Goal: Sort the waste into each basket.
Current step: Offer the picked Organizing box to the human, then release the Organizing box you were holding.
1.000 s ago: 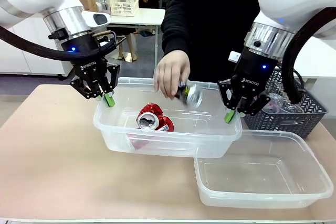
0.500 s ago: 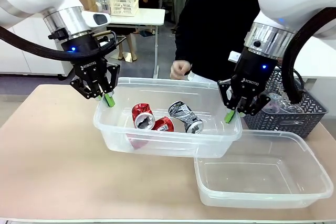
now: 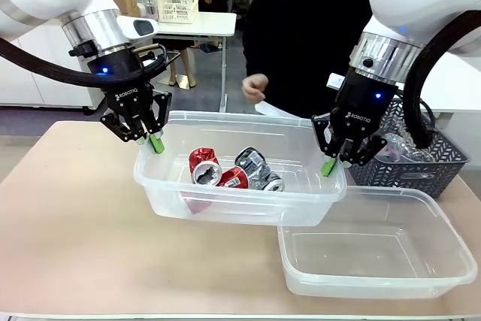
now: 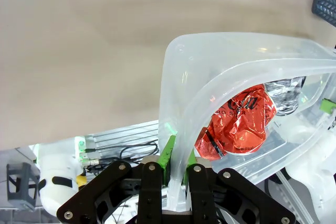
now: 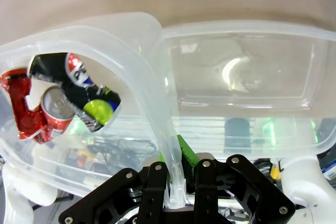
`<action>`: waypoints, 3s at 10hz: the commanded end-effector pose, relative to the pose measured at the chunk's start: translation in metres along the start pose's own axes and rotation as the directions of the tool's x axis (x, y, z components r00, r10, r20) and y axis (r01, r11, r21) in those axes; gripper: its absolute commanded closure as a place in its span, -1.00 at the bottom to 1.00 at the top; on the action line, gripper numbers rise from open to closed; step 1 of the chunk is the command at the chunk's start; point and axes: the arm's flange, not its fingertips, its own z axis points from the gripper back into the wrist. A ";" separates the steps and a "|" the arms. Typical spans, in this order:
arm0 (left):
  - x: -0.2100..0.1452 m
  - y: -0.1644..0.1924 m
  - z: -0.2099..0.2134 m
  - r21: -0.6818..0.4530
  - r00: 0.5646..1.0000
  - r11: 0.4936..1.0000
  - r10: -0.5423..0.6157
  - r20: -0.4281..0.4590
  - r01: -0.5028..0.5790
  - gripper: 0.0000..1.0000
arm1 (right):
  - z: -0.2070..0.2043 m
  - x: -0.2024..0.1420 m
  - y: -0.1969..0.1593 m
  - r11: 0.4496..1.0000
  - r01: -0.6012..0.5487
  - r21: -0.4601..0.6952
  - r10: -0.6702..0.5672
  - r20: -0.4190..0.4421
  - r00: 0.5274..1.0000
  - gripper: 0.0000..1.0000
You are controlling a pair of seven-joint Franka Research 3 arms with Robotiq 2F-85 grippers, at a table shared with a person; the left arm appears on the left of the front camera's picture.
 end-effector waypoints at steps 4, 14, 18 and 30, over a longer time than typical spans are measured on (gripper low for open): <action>0.021 -0.005 0.007 -0.017 0.999 0.999 -0.041 -0.019 0.041 0.86 | 0.011 0.024 0.015 1.000 0.006 -0.028 -0.007 -0.029 1.000 0.89; 0.153 0.012 0.044 0.007 1.000 1.000 -0.005 0.029 0.004 0.86 | 0.040 0.171 0.053 0.994 -0.053 -0.093 0.044 -0.097 0.994 0.89; 0.153 0.012 0.044 0.007 1.000 1.000 -0.005 0.029 0.004 0.86 | 0.040 0.171 0.053 0.994 -0.053 -0.093 0.044 -0.097 0.994 0.89; 0.148 0.006 0.057 0.057 0.999 0.998 -0.031 0.033 0.029 -1.00 | 0.052 0.165 0.051 0.996 -0.044 -0.075 0.039 -0.061 0.997 -0.97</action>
